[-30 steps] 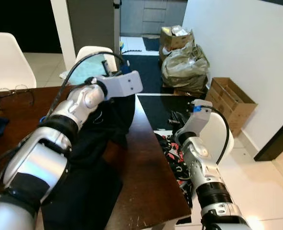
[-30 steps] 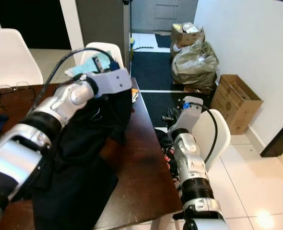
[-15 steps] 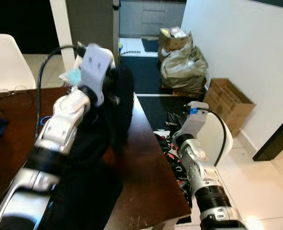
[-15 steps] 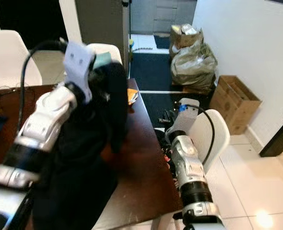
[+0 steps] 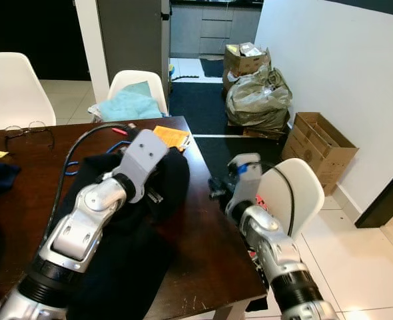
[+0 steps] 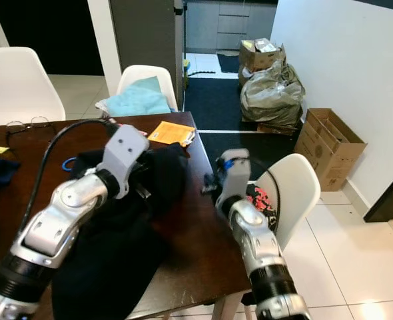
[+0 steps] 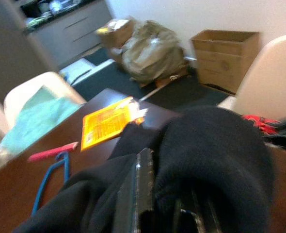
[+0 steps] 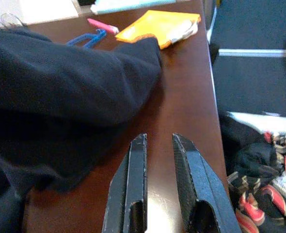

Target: Hang hanger

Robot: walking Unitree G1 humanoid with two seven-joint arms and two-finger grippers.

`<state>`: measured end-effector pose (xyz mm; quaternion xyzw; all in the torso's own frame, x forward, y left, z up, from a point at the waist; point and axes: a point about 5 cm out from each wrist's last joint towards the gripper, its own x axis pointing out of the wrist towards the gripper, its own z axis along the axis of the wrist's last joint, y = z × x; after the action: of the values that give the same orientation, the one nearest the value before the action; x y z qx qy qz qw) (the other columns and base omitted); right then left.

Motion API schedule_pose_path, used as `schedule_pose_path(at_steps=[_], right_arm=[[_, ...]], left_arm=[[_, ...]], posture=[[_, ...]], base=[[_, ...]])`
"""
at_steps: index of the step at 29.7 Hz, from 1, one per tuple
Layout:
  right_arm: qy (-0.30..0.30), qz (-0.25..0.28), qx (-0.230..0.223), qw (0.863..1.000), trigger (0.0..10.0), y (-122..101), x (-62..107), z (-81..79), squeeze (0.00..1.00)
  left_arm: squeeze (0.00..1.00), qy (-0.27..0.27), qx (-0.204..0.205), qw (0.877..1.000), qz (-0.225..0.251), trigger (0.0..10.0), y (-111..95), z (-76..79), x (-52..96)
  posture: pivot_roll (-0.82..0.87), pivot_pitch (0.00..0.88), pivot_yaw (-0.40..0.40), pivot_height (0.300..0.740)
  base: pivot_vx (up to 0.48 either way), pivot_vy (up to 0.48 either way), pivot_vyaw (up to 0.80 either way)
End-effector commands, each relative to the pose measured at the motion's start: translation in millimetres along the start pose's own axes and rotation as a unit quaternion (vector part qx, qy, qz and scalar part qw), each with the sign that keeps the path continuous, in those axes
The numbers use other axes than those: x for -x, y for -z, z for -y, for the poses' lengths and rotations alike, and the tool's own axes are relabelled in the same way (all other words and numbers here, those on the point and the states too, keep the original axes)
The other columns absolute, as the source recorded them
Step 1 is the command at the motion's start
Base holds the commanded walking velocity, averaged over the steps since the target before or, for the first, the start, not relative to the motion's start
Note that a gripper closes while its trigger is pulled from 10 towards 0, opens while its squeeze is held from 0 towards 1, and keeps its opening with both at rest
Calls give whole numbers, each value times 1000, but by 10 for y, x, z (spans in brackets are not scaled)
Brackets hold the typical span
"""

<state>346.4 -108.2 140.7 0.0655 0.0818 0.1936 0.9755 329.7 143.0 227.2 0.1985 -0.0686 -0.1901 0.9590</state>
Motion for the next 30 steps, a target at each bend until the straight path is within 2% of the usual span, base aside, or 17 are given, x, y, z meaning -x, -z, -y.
schedule_pose_path(at_steps=[1, 6, 8, 11, 12, 14, 16, 17, 18, 19, 20, 22, 23, 25, 26, 28, 30], right_arm=[[-13, 4, -6, 1000, 10000, -79, 35, -14, 0], [-24, 14, 22, 999, 10000, -132, 69, -47, 0], [-11, 29, 28, 999, 10000, -174, 78, -15, 0], [31, 59, 26, 997, 10000, -259, 90, 85, 0], [48, 68, 20, 996, 10000, -287, 92, 136, 0], [51, 58, 23, 997, 10000, -282, 106, 161, 0], [34, 41, 36, 998, 10000, -301, 132, 130, 0], [34, 41, 36, 998, 10000, -301, 132, 130, 0], [28, 32, 61, 997, 10000, -343, 150, 122, 0], [28, 32, 61, 997, 10000, -343, 150, 122, 0], [41, 29, 56, 997, 10000, -351, 165, 146, 0], [56, 27, 46, 997, 10000, -333, 200, 171, 0], [56, 24, 45, 997, 10000, -304, 222, 165, 0], [45, 13, 56, 997, 10000, -254, 260, 136, 0], [45, 13, 56, 997, 10000, -254, 260, 136, 0], [28, 7, 79, 996, 10000, -246, 273, 119, 0], [30, 11, 87, 996, 10000, -260, 271, 131, 0]], left_arm=[[1000, -12, 14, 1000, -5, 10000, -9, -37, 55], [1000, -25, 25, 999, 5, 10000, -89, -87, 122], [1000, -15, 17, 1000, 19, 10000, -156, -101, 143], [1000, 36, -3, 998, 47, 10000, -297, -60, 176], [0, 85, -9, 994, 64, 10000, -385, -11, 216], [0, 153, 4, 985, 82, 10000, -494, 59, 311], [0, 156, 73, 979, 112, 10000, -619, 17, 345], [0, 156, 73, 979, 112, 10000, -619, 17, 345], [0, 124, 132, 973, 144, 10000, -699, -88, 343], [0, 124, 132, 973, 144, 10000, -699, -88, 343], [0, 71, 144, 975, 155, 10000, -710, -186, 314], [0, 10, 160, 973, 167, 10000, -727, -288, 295], [0, 12, 163, 972, 170, 10000, -745, -281, 303], [0, 91, 158, 969, 166, 10000, -793, -147, 355], [0, 91, 158, 969, 166, 10000, -793, -147, 355], [0, 176, 116, 967, 143, 10000, -771, -18, 416], [0, 165, 98, 971, 141, 10000, -757, -50, 409]], posture=[[85, 109, -48, 740], [78, 112, -39, 740], [78, 109, -32, 740], [85, 110, -34, 740], [91, 110, -38, 740], [93, 100, -36, 740], [94, 101, -32, 740], [94, 101, -32, 740], [93, 120, -35, 740], [93, 120, -35, 740], [93, 109, -46, 740], [91, 112, -46, 740], [91, 108, -46, 740], [91, 98, -48, 740], [91, 98, -48, 740], [89, 112, -47, 740], [79, 110, -49, 740]], base=[[0, 0, 0], [0, 0, 0], [0, 0, 0], [0, 0, 0], [0, 0, 0], [0, 0, 0], [0, 0, 0], [0, 0, 0], [0, 0, 0], [0, 0, 0], [0, 0, 0], [0, 0, 0], [0, 0, 0], [0, 0, 0], [0, 0, 0], [0, 0, 0], [0, 0, 0]])
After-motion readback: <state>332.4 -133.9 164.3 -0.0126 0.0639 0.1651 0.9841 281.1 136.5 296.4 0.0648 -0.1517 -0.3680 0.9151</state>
